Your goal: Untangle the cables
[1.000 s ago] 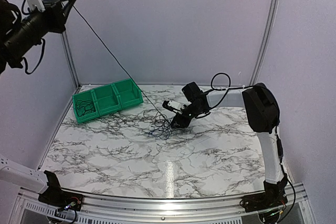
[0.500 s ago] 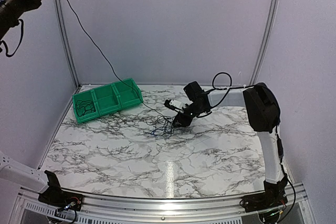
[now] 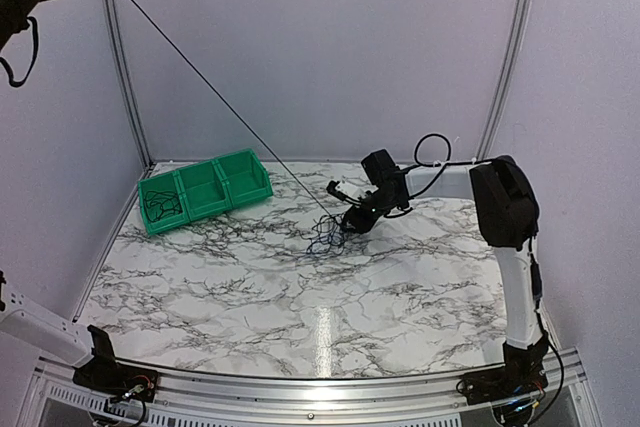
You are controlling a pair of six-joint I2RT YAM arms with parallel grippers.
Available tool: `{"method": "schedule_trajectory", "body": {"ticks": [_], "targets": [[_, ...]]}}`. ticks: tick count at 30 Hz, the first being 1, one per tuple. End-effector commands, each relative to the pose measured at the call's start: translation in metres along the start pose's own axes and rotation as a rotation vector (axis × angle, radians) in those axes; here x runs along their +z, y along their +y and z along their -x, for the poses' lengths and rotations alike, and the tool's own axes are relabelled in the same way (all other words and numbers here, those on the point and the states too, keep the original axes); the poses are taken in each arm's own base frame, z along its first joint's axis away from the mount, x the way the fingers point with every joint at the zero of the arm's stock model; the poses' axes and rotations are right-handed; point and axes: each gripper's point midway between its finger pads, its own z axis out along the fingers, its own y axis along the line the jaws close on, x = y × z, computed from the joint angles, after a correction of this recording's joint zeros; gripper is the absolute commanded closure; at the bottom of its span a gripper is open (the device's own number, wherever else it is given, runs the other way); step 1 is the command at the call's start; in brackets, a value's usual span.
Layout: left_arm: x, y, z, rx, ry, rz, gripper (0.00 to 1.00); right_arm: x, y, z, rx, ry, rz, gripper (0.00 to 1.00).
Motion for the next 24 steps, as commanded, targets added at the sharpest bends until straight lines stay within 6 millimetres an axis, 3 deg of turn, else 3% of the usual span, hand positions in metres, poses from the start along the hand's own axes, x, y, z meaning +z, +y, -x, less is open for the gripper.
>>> {"method": "schedule_trajectory", "body": {"ticks": [1,6,10,13,17,24], "targets": [[-0.029,0.065,0.062,-0.135,-0.179,0.146,1.00,-0.013,-0.065,-0.052,0.116,0.152,-0.219,0.64],[-0.048,0.095,0.082,-0.157,-0.225,0.199,1.00,-0.022,-0.091,-0.071,0.168,0.173,-0.253,0.65],[-0.050,0.101,0.077,-0.118,-0.204,0.240,1.00,-0.032,-0.106,-0.089,0.195,0.199,-0.261,0.63],[-0.046,0.097,0.068,-0.091,-0.175,0.246,1.00,-0.049,-0.121,-0.097,0.237,0.185,-0.251,0.55],[-0.038,0.084,0.047,-0.045,-0.111,0.245,1.00,-0.070,-0.132,-0.101,0.302,0.141,-0.218,0.51],[-0.020,0.042,-0.019,0.061,0.064,0.185,1.00,-0.095,-0.110,-0.084,0.251,0.083,-0.149,0.50]]}}
